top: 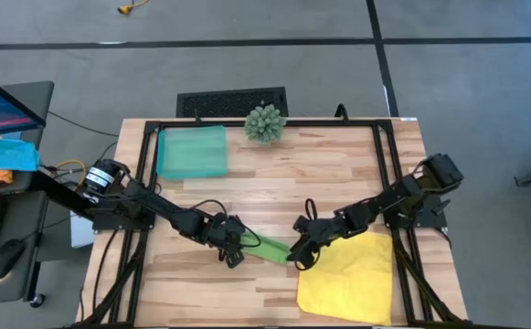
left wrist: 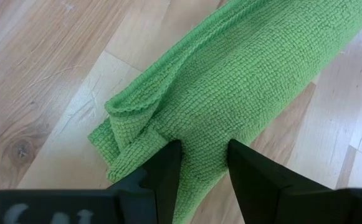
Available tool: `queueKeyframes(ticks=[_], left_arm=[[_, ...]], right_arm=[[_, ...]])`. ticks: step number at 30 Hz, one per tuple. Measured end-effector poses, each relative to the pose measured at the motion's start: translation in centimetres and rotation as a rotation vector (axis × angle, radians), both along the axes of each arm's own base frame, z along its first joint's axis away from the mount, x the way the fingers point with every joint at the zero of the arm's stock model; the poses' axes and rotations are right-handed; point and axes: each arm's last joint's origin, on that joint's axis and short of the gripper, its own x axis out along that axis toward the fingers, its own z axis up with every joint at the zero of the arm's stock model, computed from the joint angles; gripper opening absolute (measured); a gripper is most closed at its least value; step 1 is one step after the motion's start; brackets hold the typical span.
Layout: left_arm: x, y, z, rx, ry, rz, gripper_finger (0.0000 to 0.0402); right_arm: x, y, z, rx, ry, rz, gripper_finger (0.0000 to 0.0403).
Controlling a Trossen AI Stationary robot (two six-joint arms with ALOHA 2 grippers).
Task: Roll microfiber towels into tight, uniform cylinder then place into a basket
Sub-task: Roll the green towel
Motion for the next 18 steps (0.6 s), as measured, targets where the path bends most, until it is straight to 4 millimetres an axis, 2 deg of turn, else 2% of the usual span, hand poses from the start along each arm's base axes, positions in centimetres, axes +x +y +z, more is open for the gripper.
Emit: queueKeyframes(ticks=[18], left_arm=[[0.0, 0.0, 0.0, 0.002, -0.001, 0.000, 0.0130]], right_arm=[[0.3, -2.2, -0.6, -0.031, 0.067, -0.066, 0.0260]])
